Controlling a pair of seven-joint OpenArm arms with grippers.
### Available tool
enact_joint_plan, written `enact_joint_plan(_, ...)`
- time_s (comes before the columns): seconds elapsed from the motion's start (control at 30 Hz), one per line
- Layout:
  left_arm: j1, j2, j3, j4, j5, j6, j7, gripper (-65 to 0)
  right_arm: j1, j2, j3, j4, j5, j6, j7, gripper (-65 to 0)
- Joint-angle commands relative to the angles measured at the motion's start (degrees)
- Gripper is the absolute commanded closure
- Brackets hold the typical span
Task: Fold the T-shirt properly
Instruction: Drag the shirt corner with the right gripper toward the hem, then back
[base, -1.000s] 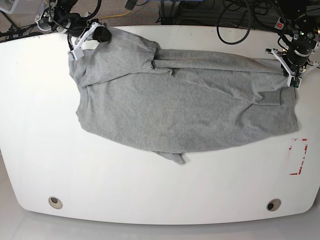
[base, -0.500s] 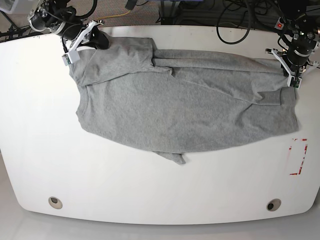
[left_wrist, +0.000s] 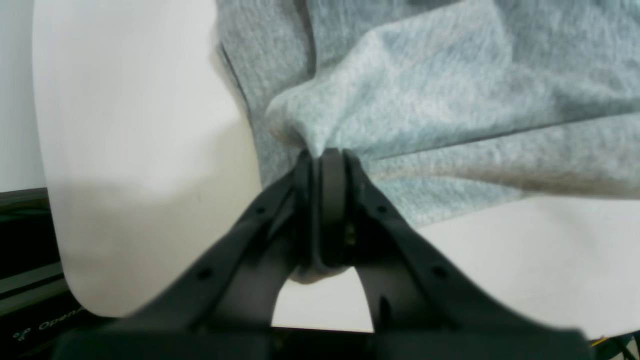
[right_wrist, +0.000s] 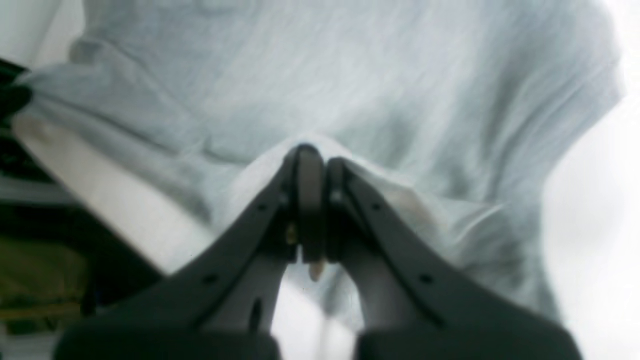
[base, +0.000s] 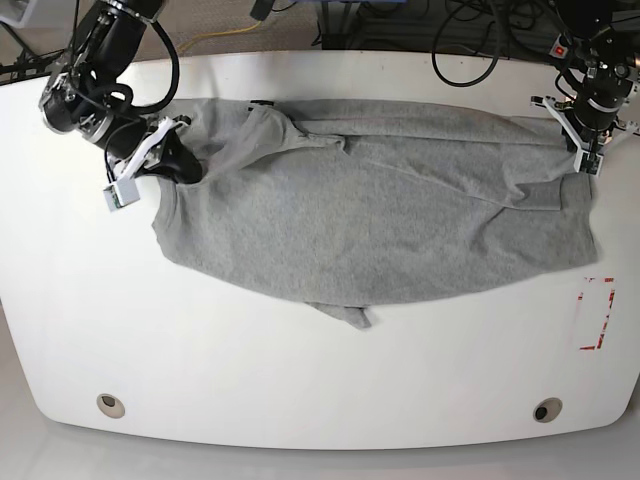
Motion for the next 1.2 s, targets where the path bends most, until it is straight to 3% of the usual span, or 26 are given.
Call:
enact_joint_plan(0.0, -0.01, -0.77, -0.58, 0.86, -0.27, 0.38, -0.77, 0.0, 2.25, 0.93, 0.17, -2.48, -0.53, 0.01, 1.26, 0.0)
enact_joint_plan(0.57, -0.19, -0.77, -0.67, -3.36, -0.45, 0.38, -0.77, 0.0, 19.22, 0.84, 0.17, -18.83, -14.33, 0.01, 3.02, 0.0)
enact_joint_plan(0.6, -0.19, -0.77, -0.67, -3.36, -0.45, 0.38, -0.77, 0.0, 19.48, 0.84, 0.17, -19.36, -15.03, 0.01, 3.64, -1.4)
enact_joint_plan(0.73, -0.19, -0.77, -0.67, -3.27, -0.45, 0.38, -0.77, 0.0, 21.15, 1.02, 0.17, -22.53, -19.08, 0.01, 7.68, -20.1)
enact_joint_plan(0.83, -0.10, -0.85, -0.67, -3.27, -0.45, 0.38, -0.77, 0.0, 22.56, 1.02, 0.17, -24.11, -23.56, 0.01, 9.26, -27.0)
enact_joint_plan(0.97, -0.10, -0.85, -1.37, -3.27, -0.53, 0.38, -0.77, 0.0, 21.86, 1.46, 0.34, -22.61, -25.93, 0.01, 9.09, -41.1)
enact_joint_plan(1.07, -0.37, -0.85, -2.60, -3.27, -0.53, 0.38, -0.77, 0.0, 16.67, 3.57, 0.34, -16.72, -24.44, 0.01, 7.77, -47.4)
enact_joint_plan(1.17, -0.37, -0.85, -2.78, -3.27, -0.62, 0.38, -0.77, 0.0, 9.46, 3.75, 0.78, -8.37, -23.21, 0.01, 7.68, -47.2)
